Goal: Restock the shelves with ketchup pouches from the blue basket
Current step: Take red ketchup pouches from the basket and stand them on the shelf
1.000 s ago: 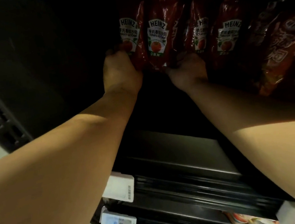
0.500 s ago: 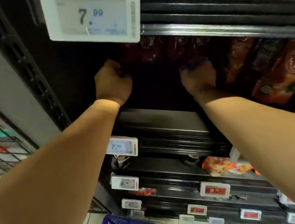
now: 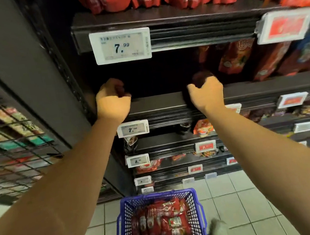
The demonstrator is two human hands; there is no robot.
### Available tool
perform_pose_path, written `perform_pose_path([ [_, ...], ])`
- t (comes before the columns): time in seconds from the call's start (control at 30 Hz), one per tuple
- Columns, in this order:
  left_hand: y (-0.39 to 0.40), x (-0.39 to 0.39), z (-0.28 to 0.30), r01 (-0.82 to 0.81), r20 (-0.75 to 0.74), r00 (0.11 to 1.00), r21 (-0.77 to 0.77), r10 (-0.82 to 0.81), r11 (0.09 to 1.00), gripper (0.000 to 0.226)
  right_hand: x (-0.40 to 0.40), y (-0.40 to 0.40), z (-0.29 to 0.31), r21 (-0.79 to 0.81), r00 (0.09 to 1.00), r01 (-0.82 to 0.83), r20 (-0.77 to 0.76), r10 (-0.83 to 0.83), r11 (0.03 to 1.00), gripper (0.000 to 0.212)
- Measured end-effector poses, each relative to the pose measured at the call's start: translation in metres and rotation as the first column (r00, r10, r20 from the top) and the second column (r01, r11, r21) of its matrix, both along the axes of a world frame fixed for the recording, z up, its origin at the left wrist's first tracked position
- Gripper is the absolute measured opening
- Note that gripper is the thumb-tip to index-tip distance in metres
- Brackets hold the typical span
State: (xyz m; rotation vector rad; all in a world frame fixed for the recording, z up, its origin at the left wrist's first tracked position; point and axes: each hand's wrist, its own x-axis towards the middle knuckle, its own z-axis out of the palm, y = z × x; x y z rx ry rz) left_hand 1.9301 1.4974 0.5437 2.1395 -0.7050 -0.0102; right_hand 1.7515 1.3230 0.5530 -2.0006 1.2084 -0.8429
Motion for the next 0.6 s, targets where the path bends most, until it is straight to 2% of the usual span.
perform_pose_path([
  [0.1, 0.012, -0.008, -0.001, 0.048, 0.042, 0.998, 0.014, -0.048, 0.999, 0.033, -0.024, 0.021, 0.005, 0.059, 1.0, 0.005, 0.014, -0.006, 0.998, 0.013],
  [0.2, 0.022, -0.023, -0.001, 0.048, 0.127, 0.99, 0.071, -0.057, 0.996, 0.027, -0.047, 0.036, 0.005, 0.12, 0.988, -0.056, 0.148, 0.038, 0.991, 0.014],
  [0.37, 0.067, -0.065, -0.011, 0.121, 0.262, 0.957, 0.039, -0.127, 0.992, 0.017, -0.098, 0.059, -0.023, 0.16, 0.917, -0.197, 0.38, 0.124, 0.967, 0.02],
  [0.43, 0.095, -0.093, -0.033, 0.123, 0.281, 0.951, 0.039, -0.129, 0.992, 0.018, -0.123, 0.071, -0.053, 0.245, 0.929, -0.195, 0.357, 0.098, 0.95, 0.024],
  [0.5, 0.123, -0.126, -0.065, 0.112, 0.183, 0.973, 0.141, -0.137, 0.984, 0.019, -0.149, 0.085, -0.094, 0.402, 0.961, -0.165, 0.27, 0.056, 0.901, 0.028],
  [0.6, 0.157, -0.171, -0.123, 0.21, -0.195, 0.971, 0.425, -0.137, 0.881, 0.023, -0.192, 0.107, -0.168, 0.645, 0.998, -0.053, 0.049, 0.028, 0.762, 0.008],
])
